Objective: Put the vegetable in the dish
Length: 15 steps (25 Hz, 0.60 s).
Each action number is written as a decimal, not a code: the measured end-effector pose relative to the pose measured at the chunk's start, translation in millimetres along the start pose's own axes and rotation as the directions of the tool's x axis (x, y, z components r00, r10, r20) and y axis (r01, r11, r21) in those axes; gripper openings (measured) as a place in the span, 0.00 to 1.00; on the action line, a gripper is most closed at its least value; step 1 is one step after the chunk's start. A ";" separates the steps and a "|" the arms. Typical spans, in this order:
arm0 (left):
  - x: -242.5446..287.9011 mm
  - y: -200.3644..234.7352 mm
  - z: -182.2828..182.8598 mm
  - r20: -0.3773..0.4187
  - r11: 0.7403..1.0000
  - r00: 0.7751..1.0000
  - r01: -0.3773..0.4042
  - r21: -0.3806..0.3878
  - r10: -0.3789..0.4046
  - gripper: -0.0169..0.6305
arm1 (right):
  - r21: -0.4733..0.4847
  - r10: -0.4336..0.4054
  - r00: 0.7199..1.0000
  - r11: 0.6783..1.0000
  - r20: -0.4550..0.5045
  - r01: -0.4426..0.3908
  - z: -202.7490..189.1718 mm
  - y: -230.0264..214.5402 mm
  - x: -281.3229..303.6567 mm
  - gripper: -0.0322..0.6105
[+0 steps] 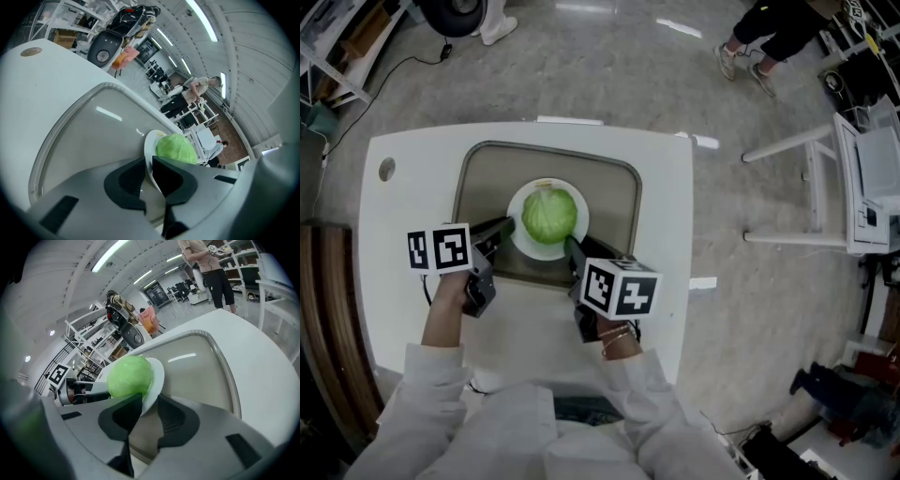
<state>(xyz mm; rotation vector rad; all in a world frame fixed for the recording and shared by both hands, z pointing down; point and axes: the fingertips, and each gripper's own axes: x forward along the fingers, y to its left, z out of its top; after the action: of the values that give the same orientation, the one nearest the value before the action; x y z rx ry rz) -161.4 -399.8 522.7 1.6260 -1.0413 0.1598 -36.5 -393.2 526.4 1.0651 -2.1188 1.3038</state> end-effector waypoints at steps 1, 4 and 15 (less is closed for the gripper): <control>0.1 0.1 -0.5 -0.004 1.000 1.000 -0.003 0.006 0.003 0.09 | -0.012 -0.008 1.000 1.000 -0.005 0.008 -0.4 -0.2 -0.1 0.19; -0.1 0.7 -2.8 -0.015 1.000 1.000 -0.006 0.020 0.006 0.09 | -0.039 -0.027 0.999 0.999 -0.032 0.025 -2.5 -0.6 0.2 0.20; -0.1 -0.3 -4.9 -0.031 0.999 0.999 -0.009 0.037 0.011 0.09 | -0.125 -0.045 0.994 0.992 -0.104 0.032 -3.5 -1.5 -0.8 0.22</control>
<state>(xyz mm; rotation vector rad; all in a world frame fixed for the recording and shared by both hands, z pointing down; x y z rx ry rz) -159.2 -395.6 524.1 1.6464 -1.0279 0.2117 -34.9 -390.1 528.3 0.9586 -2.0601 1.1698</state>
